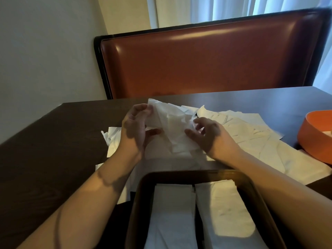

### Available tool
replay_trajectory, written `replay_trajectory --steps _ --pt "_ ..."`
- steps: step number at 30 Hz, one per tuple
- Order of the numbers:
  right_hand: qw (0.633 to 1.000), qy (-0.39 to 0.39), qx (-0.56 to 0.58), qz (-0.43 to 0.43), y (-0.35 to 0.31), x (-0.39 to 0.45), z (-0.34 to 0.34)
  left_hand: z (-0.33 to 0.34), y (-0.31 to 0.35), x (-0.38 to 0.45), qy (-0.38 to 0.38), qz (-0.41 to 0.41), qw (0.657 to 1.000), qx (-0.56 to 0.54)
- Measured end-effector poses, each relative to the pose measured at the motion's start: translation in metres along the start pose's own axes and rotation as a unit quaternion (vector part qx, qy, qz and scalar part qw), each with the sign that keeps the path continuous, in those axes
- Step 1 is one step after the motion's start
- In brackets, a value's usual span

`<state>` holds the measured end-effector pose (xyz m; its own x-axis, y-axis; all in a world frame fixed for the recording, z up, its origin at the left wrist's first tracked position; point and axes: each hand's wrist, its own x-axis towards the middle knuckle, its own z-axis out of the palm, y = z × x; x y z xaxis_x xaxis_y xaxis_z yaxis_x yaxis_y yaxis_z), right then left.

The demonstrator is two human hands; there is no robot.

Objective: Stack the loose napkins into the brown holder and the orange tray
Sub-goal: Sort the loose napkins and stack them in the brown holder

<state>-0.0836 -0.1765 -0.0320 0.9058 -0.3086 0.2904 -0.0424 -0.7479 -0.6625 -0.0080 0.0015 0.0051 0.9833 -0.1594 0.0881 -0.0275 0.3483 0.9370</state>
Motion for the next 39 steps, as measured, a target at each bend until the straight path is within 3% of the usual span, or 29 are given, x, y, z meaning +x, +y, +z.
replay_trajectory --steps 4,8,13,17,18,20,22,24,28,31,33,35,37,39 --pt "0.993 0.002 0.111 0.048 -0.004 0.004 0.000 0.002 0.002 -0.003 -0.066 -0.024 0.996 -0.063" --pt "0.968 0.031 0.240 0.066 -0.001 0.006 0.002 0.001 0.000 -0.007 -0.094 0.017 0.995 0.040" --pt "0.951 0.121 0.277 0.061 0.000 0.002 -0.007 -0.003 0.002 -0.008 -0.061 0.171 0.967 0.181" --pt "0.884 0.023 0.457 0.101 0.000 0.002 -0.011 -0.005 0.007 -0.007 -0.077 0.286 0.929 0.220" --pt "0.882 0.004 0.459 0.104 -0.001 0.002 -0.010 -0.005 0.008 -0.008 -0.078 0.305 0.921 0.229" --pt "0.914 0.003 0.396 0.089 -0.003 0.002 -0.007 -0.004 0.011 -0.011 -0.062 0.325 0.911 0.246" --pt "0.934 0.051 0.347 0.067 -0.006 0.001 -0.009 -0.003 0.012 -0.014 -0.043 0.346 0.906 0.242" --pt "0.930 0.113 0.347 0.046 -0.005 0.001 -0.015 -0.002 0.015 -0.017 -0.030 0.359 0.905 0.227" --pt "0.946 0.170 0.271 -0.051 0.000 0.002 -0.039 0.001 0.027 -0.018 -0.017 0.286 0.949 0.130" --pt "0.926 0.090 0.364 -0.049 -0.010 -0.001 -0.057 0.003 0.029 -0.015 -0.053 0.228 0.968 0.092" --pt "0.872 -0.058 0.487 -0.016 -0.018 -0.006 -0.066 0.003 0.024 -0.014 -0.066 0.186 0.976 0.095" --pt "0.834 -0.176 0.523 0.009 -0.024 -0.013 -0.067 0.003 0.018 -0.015 -0.069 0.166 0.974 0.135" --pt "0.850 -0.187 0.493 -0.005 -0.029 -0.017 -0.059 0.003 0.014 -0.016 -0.078 0.152 0.974 0.149" --pt "0.866 -0.124 0.484 -0.016 -0.033 -0.017 -0.051 0.005 0.012 -0.019 -0.101 0.150 0.969 0.167"
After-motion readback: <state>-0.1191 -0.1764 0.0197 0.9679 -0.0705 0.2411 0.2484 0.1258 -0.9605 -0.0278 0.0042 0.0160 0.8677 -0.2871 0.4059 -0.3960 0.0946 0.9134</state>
